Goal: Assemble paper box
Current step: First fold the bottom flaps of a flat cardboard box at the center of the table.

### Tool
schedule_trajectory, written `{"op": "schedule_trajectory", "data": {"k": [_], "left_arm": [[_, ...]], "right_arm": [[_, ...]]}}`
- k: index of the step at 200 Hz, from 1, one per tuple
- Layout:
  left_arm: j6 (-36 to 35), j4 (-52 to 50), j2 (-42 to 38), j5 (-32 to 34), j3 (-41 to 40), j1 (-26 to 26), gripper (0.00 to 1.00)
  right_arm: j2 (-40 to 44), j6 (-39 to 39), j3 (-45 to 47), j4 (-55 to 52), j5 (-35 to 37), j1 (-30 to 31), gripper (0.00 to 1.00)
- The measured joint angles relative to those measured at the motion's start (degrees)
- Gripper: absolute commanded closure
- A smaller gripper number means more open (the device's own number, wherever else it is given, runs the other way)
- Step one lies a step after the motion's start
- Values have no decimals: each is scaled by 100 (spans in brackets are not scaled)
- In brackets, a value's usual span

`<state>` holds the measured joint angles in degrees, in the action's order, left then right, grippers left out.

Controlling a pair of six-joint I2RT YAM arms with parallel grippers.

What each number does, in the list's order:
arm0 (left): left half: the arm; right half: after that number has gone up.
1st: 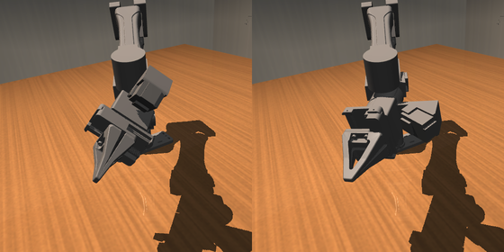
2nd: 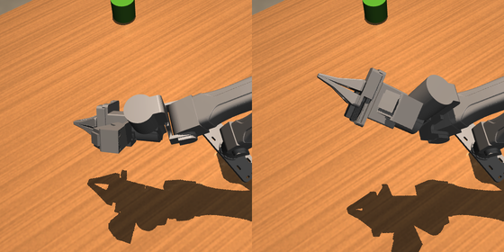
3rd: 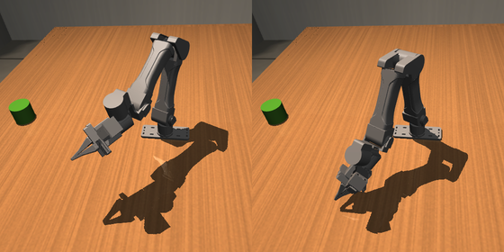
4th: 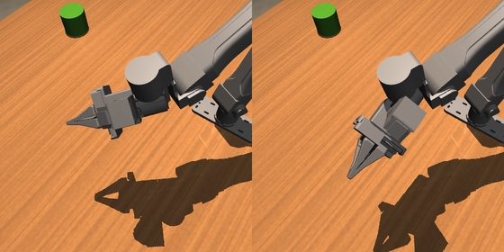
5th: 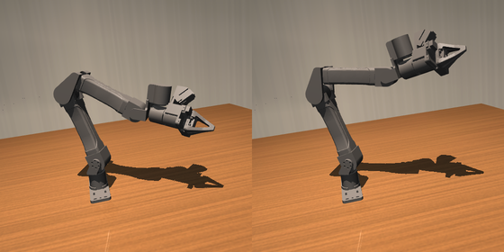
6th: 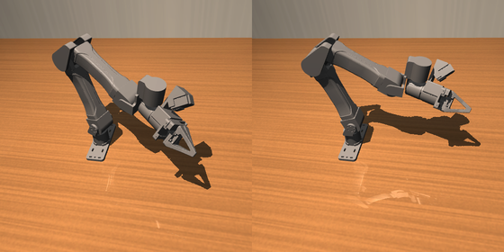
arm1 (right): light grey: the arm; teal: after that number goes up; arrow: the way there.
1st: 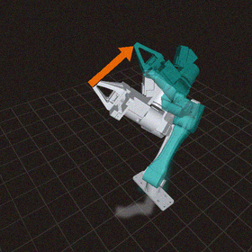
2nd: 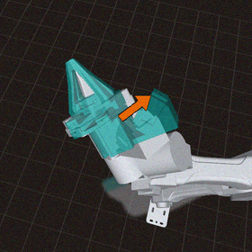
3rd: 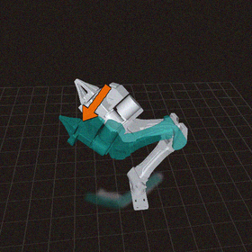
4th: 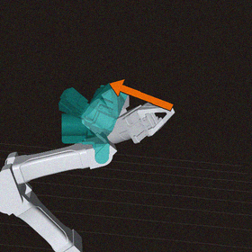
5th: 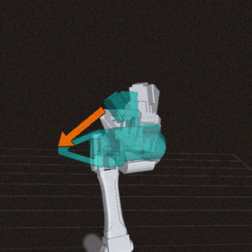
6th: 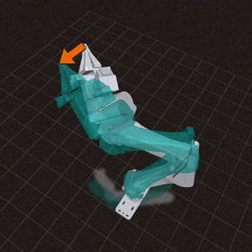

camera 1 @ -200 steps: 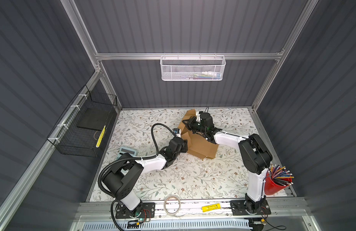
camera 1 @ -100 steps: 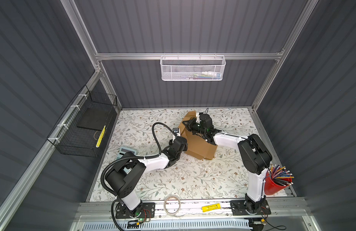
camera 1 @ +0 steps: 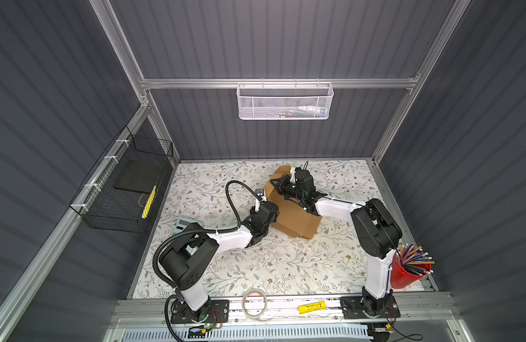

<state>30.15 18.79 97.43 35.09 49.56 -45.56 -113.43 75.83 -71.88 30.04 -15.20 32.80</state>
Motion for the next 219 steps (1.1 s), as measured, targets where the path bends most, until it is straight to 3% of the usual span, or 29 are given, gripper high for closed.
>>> {"op": "schedule_trajectory", "data": {"k": [101,177,219], "left_arm": [[-74,-55,85,295,118,-15,72],[-400,81,160,472,118,-15,92],[-579,210,160,520,118,-15,97]], "right_arm": [[79,-7,90,-199,-63,142,82],[538,-140,291,-643,-79,153,61],[885,-201,439,-883,28,179,54]]}}
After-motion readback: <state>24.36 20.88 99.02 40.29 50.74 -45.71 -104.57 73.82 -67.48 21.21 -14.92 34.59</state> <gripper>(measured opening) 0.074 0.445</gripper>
